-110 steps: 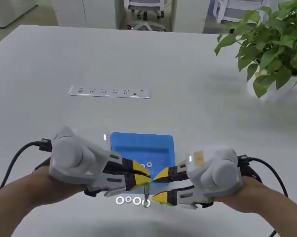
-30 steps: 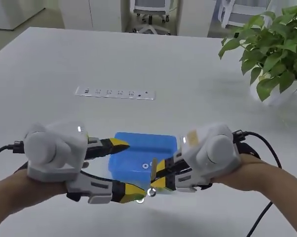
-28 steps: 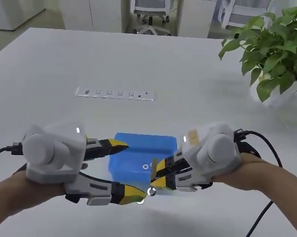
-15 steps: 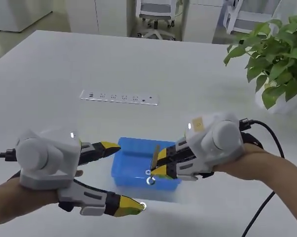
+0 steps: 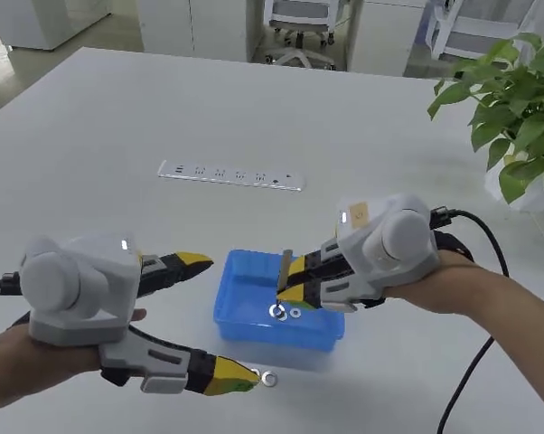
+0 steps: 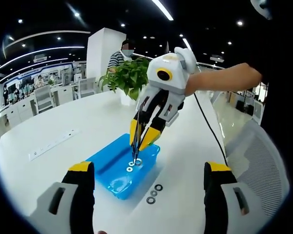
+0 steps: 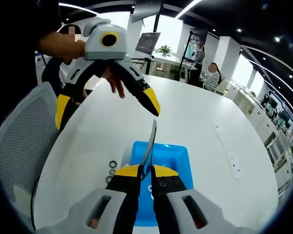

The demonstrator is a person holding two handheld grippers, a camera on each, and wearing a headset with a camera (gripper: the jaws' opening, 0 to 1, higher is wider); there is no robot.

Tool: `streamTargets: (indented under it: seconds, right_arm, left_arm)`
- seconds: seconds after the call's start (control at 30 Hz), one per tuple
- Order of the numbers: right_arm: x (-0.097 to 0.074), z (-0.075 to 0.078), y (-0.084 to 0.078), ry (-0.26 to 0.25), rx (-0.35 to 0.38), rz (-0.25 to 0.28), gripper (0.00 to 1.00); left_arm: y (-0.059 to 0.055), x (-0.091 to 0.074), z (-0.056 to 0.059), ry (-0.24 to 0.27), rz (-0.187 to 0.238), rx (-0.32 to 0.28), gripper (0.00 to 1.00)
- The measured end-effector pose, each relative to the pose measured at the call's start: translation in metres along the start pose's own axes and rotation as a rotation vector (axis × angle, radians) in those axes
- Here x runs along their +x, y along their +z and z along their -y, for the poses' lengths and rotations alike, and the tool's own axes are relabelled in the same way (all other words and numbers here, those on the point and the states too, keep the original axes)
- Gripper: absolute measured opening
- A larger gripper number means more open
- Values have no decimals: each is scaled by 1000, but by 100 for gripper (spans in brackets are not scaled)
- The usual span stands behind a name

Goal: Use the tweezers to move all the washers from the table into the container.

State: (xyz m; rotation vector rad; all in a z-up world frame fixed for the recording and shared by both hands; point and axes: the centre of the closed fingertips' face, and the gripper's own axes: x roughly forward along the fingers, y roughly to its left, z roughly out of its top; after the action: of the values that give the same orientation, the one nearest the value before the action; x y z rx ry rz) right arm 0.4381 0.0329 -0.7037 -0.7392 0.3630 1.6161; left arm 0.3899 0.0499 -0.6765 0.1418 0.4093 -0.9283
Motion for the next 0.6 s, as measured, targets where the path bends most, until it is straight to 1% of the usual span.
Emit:
streamTargets:
  seconds: [0.27, 0.6]
  right_arm:
    - [15, 7, -12, 0, -2, -10, 9]
    - [30, 8, -24, 21, 4, -22, 9]
  left_arm:
    - [-2, -1, -8, 13, -3, -2, 98]
    - [-2, 2, -15, 22, 0, -5, 95]
